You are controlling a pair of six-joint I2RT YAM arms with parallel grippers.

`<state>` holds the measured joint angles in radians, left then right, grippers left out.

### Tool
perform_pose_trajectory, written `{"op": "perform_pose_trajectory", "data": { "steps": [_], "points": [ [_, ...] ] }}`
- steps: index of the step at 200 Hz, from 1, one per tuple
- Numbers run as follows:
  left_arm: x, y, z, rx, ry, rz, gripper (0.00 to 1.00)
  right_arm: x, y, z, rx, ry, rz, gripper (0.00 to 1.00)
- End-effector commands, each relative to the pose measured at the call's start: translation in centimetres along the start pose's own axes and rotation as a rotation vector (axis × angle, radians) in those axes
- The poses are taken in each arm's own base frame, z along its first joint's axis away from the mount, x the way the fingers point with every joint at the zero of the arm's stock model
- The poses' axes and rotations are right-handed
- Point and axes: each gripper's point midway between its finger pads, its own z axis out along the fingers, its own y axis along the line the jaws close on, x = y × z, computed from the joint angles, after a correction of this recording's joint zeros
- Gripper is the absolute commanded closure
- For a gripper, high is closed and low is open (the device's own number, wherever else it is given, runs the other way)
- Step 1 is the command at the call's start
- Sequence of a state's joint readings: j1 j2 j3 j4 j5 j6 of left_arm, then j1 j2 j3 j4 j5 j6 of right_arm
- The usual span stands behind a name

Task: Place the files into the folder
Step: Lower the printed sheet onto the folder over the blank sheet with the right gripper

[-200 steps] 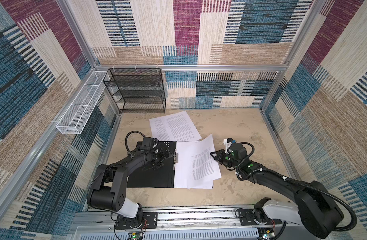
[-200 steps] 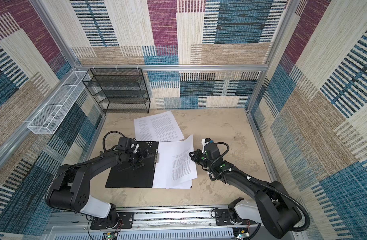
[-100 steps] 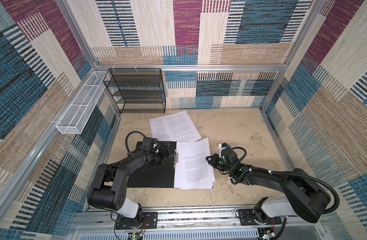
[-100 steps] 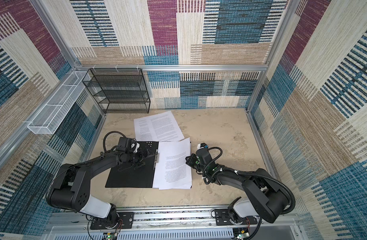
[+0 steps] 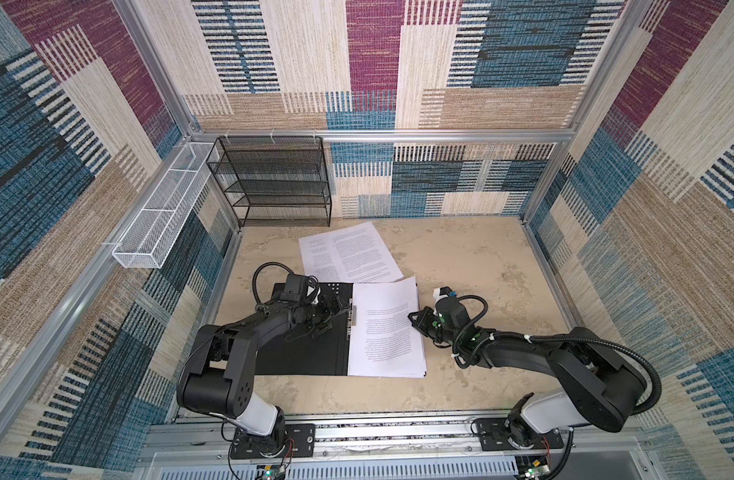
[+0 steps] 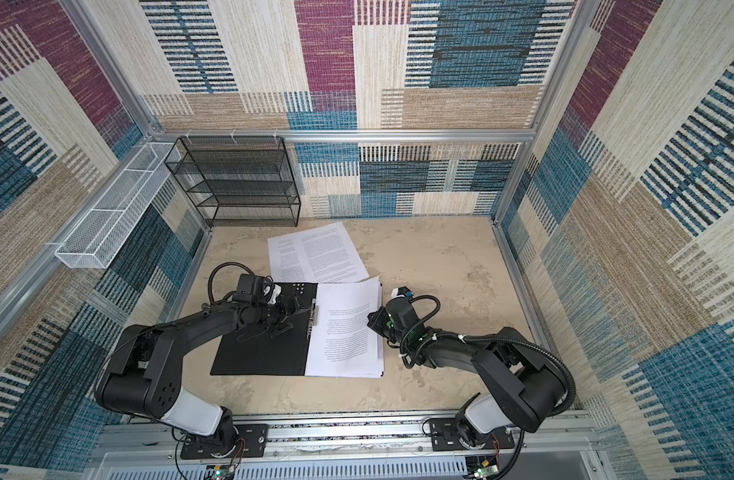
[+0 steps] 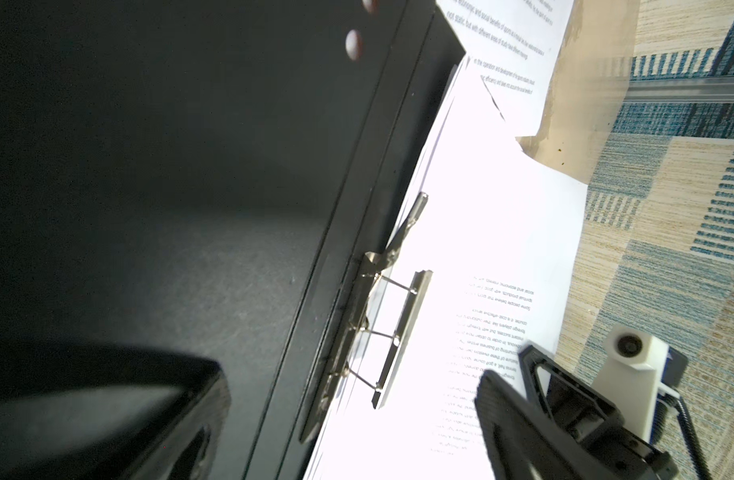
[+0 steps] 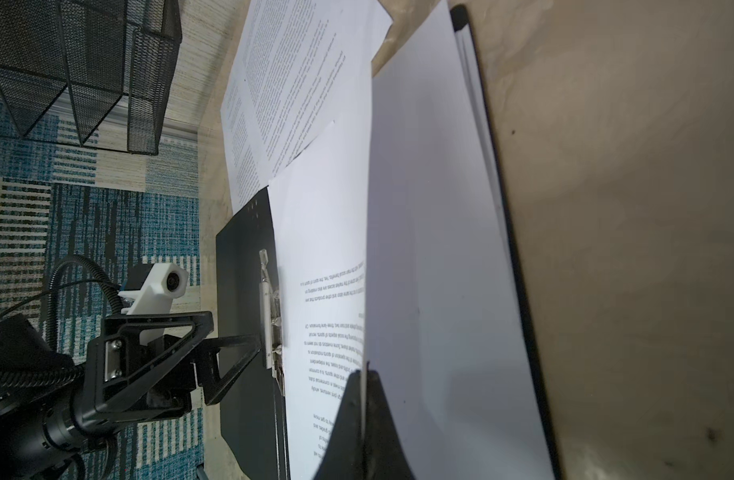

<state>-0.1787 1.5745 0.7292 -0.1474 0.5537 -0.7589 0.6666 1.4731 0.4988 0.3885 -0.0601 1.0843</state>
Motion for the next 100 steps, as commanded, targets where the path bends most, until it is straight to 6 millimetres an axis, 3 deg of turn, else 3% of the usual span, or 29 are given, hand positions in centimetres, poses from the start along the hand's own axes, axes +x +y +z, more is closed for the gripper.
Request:
{"op": "perform_pose_trajectory", "data": {
  "steps": [1, 100],
  "points": [
    [2.48, 5.39, 0.13, -0.221, 0.061, -0.107, 0.04, -0.42, 1.45, 0.24, -0.047, -0.016, 0.013, 1.00],
    [2.58, 5.42, 0.31, -0.217, 0.068, -0.111, 0.04, 0.44, 1.65, 0.58, -0.048, 0.002, 0.030, 0.97]
  ]
}}
